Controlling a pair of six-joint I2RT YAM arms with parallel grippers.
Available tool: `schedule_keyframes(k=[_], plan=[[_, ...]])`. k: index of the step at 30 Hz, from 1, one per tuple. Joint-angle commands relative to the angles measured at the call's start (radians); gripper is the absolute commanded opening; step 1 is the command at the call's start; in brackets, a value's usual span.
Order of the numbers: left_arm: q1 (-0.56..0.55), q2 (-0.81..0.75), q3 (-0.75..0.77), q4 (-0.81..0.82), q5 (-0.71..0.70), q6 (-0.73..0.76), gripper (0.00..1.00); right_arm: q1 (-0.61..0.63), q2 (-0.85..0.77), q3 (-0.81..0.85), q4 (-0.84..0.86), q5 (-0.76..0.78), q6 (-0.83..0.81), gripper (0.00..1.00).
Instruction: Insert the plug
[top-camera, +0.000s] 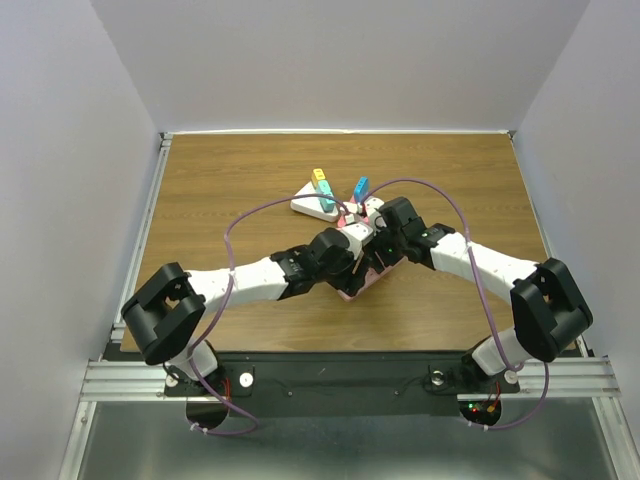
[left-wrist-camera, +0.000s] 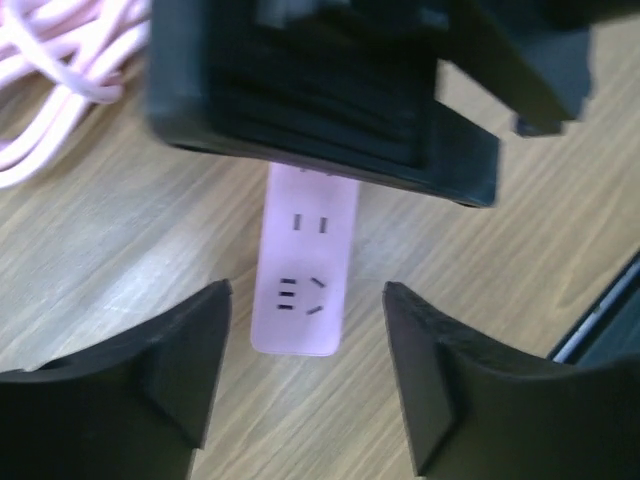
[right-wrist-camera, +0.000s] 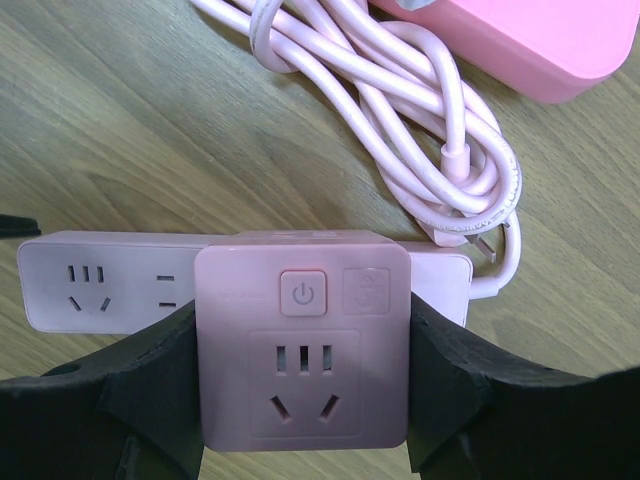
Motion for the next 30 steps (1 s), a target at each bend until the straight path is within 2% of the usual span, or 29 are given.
schedule_keyframes(k=[1, 12, 19, 30], plan=[[-0.025, 0.0, -0.008, 0.083, 0.014, 0.019, 0.79, -0.003, 0.013, -0.038, -0.083, -0.05, 0.005, 0.0], [-0.043, 0.148, 0.009, 0.118, -0.107, 0.022, 0.82, -0.002, 0.007, -0.035, -0.083, -0.064, 0.008, 0.01], [-0.049, 0.181, -0.015, 0.174, -0.08, 0.028, 0.81, -0.002, -0.003, -0.035, -0.085, -0.058, 0.008, 0.0], [-0.068, 0.06, -0.198, 0.335, -0.067, -0.024, 0.81, -0.023, 0.0, -0.03, -0.085, -0.061, 0.018, 0.0]])
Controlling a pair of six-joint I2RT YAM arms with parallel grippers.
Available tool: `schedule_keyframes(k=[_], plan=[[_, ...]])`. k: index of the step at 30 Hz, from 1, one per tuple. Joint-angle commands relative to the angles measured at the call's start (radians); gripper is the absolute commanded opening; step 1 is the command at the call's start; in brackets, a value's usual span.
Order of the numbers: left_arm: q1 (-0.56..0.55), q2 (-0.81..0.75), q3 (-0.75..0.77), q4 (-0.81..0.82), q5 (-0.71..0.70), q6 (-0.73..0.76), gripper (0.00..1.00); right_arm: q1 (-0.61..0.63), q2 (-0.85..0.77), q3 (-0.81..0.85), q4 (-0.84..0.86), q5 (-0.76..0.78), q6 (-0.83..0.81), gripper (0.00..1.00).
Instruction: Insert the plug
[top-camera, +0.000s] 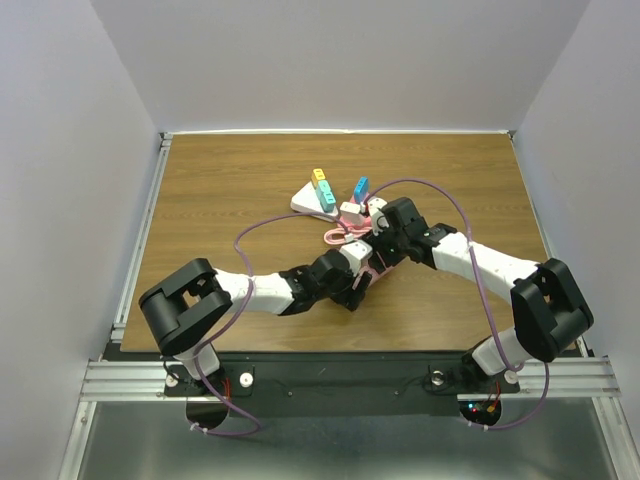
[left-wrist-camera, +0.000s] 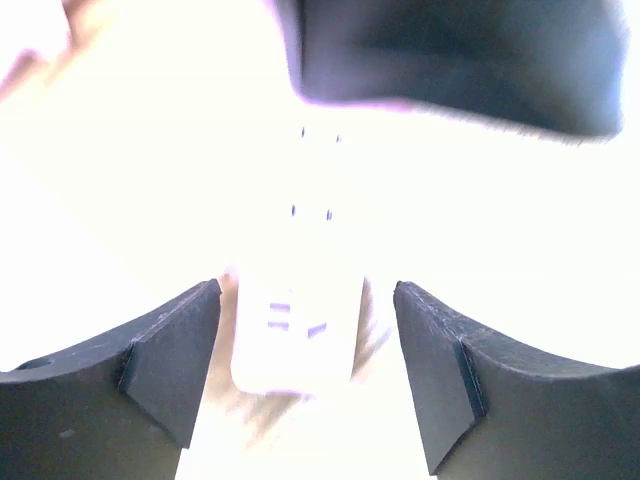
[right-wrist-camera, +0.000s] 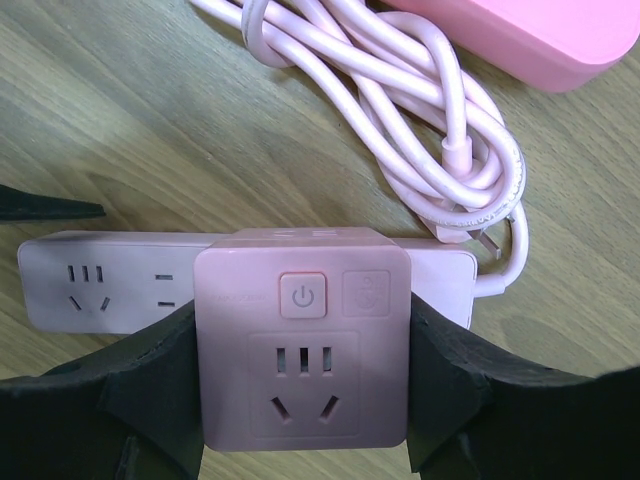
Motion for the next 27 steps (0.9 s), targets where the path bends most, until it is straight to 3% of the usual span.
schedule_keyframes(k=[1, 10, 13, 14, 17, 20, 27], plan=[[-0.008, -0.042, -0.051, 0.044, 0.01, -0.024, 0.81, -0.005, 0.004, -0.021, -0.072, -0.039, 0.003, 0.0], [-0.011, 0.041, -0.025, 0.065, 0.0, 0.0, 0.79, -0.005, -0.003, -0.021, -0.072, -0.039, 0.003, 0.0], [-0.016, 0.076, -0.002, 0.054, -0.014, 0.01, 0.55, -0.005, -0.003, -0.021, -0.072, -0.033, 0.003, 0.0], [-0.017, 0.083, 0.002, 0.047, -0.02, 0.01, 0.43, -0.007, -0.005, -0.02, -0.071, -0.033, 0.003, 0.0], [-0.028, 0.096, 0.009, 0.025, -0.039, 0.019, 0.28, -0.005, -0.011, -0.018, -0.072, -0.035, 0.005, 0.0], [-0.029, 0.094, -0.007, -0.002, -0.066, 0.017, 0.0, -0.007, 0.003, -0.012, -0.069, -0.045, -0.003, 0.0], [-0.026, 0.038, -0.031, -0.115, -0.21, -0.07, 0.0, -0.004, 0.067, 0.025, -0.058, -0.082, -0.019, 0.0]])
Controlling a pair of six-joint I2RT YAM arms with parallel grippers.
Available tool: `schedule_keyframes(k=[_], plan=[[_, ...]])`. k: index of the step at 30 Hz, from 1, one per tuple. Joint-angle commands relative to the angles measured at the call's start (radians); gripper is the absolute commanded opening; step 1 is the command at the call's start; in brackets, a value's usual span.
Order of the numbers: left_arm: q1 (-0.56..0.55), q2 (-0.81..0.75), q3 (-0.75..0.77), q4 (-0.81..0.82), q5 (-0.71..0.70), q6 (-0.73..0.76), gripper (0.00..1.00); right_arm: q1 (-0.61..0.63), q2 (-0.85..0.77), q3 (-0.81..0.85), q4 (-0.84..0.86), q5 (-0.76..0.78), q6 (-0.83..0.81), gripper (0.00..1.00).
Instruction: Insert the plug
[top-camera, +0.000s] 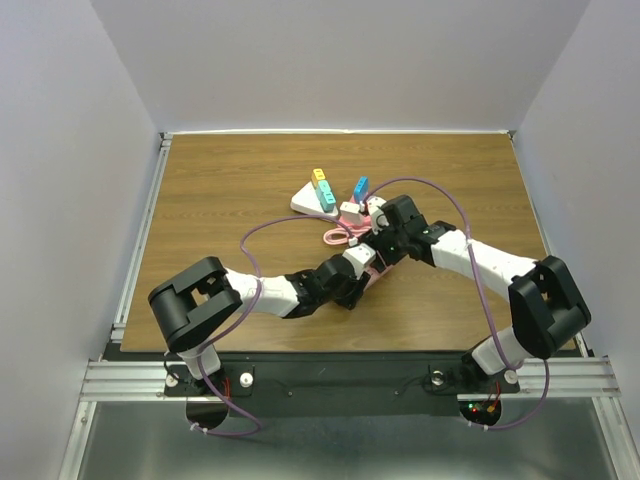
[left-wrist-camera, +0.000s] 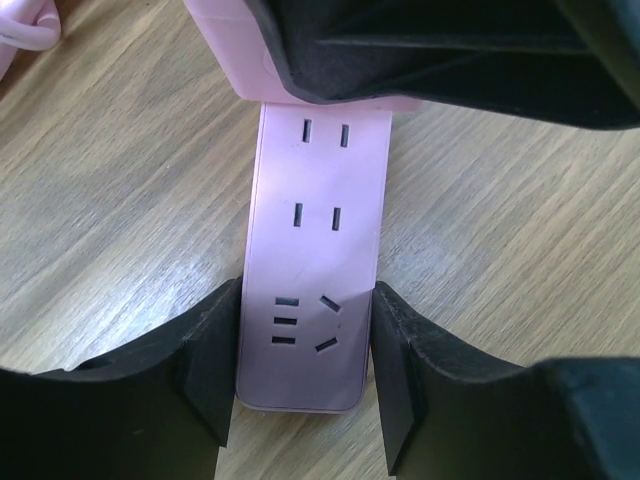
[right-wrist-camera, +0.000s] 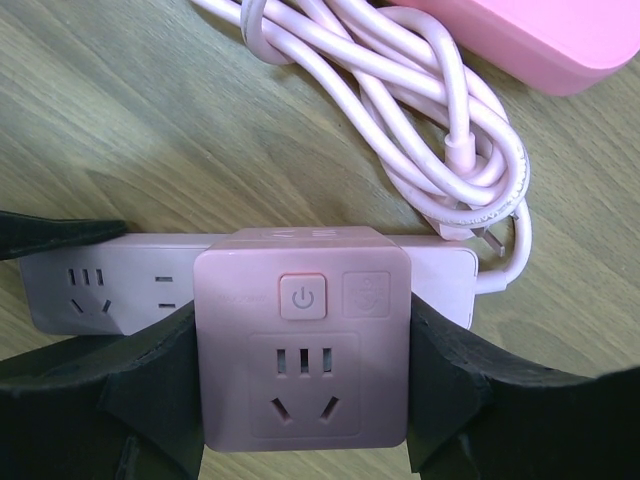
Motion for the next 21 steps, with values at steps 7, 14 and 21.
schedule_keyframes(k=[7, 14, 21], plan=[[0.033, -0.067, -0.062, -0.186, -0.186, -0.171, 0.0, 0.004, 0.076, -0.019, -0.045, -0.019, -0.055, 0.0], [0.082, -0.056, -0.07, -0.203, -0.207, -0.229, 0.0, 0.006, 0.126, -0.032, -0.019, -0.014, -0.065, 0.01], [0.099, -0.067, -0.075, -0.2, -0.202, -0.229, 0.0, 0.006, 0.204, -0.029, -0.002, 0.007, -0.081, 0.0]])
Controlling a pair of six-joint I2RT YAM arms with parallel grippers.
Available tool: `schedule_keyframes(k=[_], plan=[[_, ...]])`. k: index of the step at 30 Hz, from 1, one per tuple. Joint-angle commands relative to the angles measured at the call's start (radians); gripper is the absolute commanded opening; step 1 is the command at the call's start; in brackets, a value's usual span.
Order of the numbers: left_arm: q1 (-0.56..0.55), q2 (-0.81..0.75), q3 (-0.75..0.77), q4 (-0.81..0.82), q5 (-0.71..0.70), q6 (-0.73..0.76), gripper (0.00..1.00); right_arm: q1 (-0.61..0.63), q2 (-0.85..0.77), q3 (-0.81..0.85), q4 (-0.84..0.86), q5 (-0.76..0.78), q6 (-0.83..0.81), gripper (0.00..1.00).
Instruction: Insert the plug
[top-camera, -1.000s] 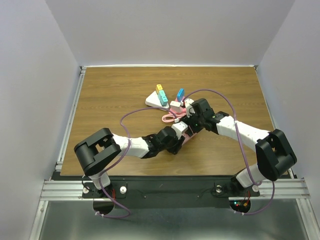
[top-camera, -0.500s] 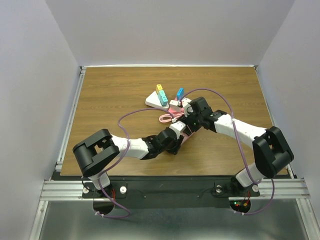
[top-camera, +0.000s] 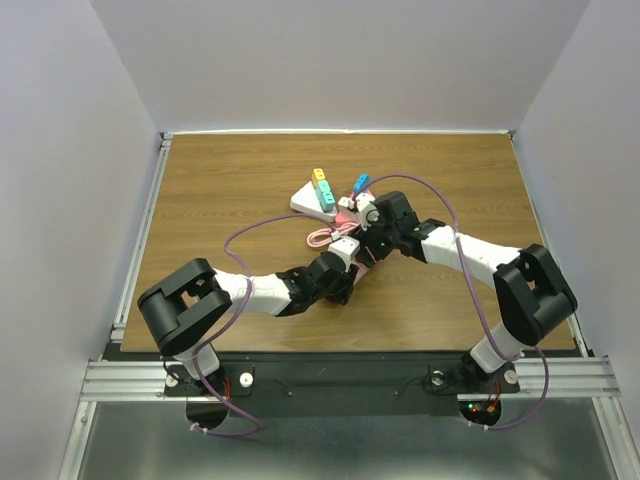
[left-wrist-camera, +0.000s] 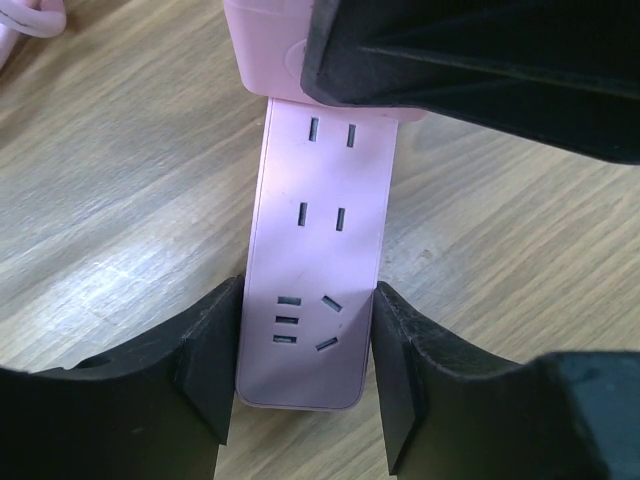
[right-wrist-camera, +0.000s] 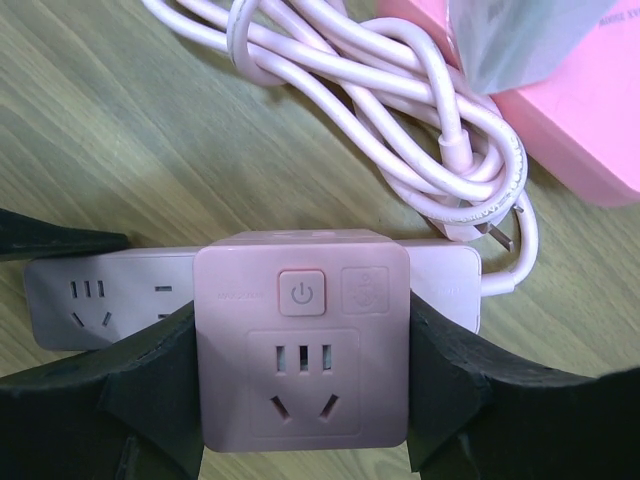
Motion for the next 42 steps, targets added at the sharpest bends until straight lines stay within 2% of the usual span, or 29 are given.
schedule_keyframes(k=[1, 9, 15, 22, 26, 36, 42], plan=[[0.057, -0.014, -0.043, -0.137, -0.144, -0.086, 0.0, 0.003, 0.117, -0.061, -0.13, 0.049, -0.016, 0.0], [0.112, -0.045, -0.047, -0.137, -0.133, -0.095, 0.0, 0.003, 0.125, -0.114, -0.142, 0.089, -0.009, 0.0], [0.152, -0.051, -0.032, -0.133, -0.112, -0.072, 0.0, 0.001, 0.165, -0.104, -0.149, 0.1, -0.013, 0.0], [0.181, -0.016, 0.002, -0.136, -0.101, -0.06, 0.0, 0.001, 0.283, 0.001, -0.135, 0.064, -0.038, 0.0], [0.201, -0.013, 0.014, -0.133, -0.098, -0.049, 0.0, 0.003, 0.257, -0.036, -0.135, 0.078, -0.038, 0.0], [0.325, 0.049, 0.103, -0.154, 0.0, 0.02, 0.0, 0.003, 0.285, -0.061, -0.17, 0.106, -0.059, 0.0], [0.341, 0.075, 0.14, -0.145, 0.048, 0.04, 0.0, 0.007, 0.326, -0.059, -0.184, 0.118, -0.061, 0.01]])
